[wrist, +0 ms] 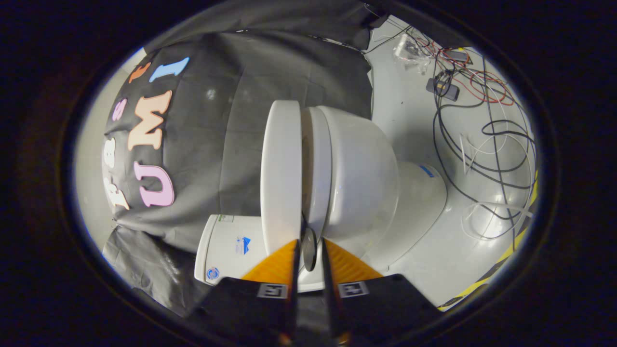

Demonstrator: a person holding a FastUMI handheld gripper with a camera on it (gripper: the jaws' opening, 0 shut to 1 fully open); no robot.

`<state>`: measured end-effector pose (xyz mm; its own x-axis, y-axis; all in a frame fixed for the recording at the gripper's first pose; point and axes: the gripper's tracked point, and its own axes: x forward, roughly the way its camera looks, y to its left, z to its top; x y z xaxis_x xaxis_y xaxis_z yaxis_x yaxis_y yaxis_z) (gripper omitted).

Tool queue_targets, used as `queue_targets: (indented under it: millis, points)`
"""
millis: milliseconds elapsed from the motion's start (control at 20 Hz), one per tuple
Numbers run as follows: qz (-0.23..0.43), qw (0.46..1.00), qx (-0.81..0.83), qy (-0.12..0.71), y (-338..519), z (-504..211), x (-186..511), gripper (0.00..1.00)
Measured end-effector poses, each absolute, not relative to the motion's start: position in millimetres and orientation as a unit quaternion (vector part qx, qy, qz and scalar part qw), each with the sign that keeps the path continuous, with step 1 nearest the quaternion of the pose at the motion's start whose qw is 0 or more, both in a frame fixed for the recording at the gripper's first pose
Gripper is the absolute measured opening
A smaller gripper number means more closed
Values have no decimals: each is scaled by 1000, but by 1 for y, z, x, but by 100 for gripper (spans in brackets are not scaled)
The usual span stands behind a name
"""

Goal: Open the toilet lid.

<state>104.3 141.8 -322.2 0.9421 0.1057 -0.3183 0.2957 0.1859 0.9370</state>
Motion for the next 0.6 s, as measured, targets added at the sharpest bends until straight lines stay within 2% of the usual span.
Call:
queue_targets:
  millis: [50, 250, 350, 400, 450, 500, 600]
  points:
    - [-66, 757, 631, 157, 140, -322, 108, 20]
    - [-92, 761, 629, 131, 123, -320, 108, 20]
    - [-90, 732, 665, 117, 132, -320, 115, 20]
    - [-93, 724, 674, 115, 119, -316, 94, 14]
    - [-97, 727, 668, 121, 127, -322, 116, 7]
    - [-102, 731, 662, 126, 124, -320, 105, 1]
    - [-115, 732, 658, 132, 124, -321, 110, 1]
